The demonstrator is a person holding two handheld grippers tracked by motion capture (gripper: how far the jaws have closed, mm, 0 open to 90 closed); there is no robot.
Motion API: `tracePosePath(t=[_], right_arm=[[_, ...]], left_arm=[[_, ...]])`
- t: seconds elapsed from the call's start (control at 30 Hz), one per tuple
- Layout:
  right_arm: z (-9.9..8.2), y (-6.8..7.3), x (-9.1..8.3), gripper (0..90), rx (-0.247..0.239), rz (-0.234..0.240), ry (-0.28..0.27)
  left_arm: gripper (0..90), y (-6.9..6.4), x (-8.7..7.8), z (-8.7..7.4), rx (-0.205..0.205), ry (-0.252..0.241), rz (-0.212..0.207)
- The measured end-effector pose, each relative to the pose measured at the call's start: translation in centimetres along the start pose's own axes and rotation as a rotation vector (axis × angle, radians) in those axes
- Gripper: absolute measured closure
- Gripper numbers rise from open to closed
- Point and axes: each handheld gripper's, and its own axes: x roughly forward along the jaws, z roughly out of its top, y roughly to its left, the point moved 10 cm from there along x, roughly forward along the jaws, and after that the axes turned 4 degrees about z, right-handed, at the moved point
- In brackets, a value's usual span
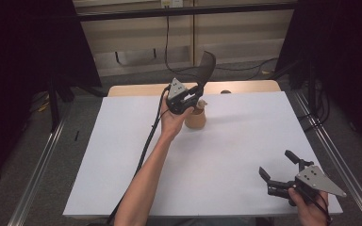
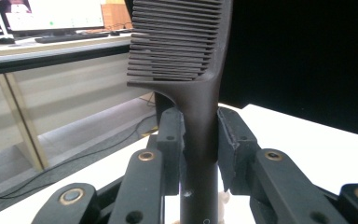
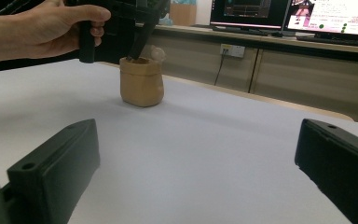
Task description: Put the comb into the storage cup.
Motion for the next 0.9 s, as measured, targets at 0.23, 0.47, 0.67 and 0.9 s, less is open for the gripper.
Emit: tracePosePath(t=[0.23,0.47,0.67,0.9], right_arm=[[0.0,0.0,0.0,0.0,0.002,0.002,0.003],[-0.1,0.0,0.0,0.0,-0.002,0.001,0.005],[-0.1,0.0,0.1,0.0,-0.001,0.001,0.007],[-0.2,0.0,0.1,0.0,-0.004,-0.004,0.008]], left_arm=[[72.6,0.0,0.3,-0.6,-0.019,-0.016,0.000],[72.6,0.3,0.5,-2.2,-0.017,0.007,0.021],[72.6,0.4,0.1,-2.5,-0.017,0.015,0.016],[72.6,0.4,-0.4,-3.0,-0.040,0.017,0.007]])
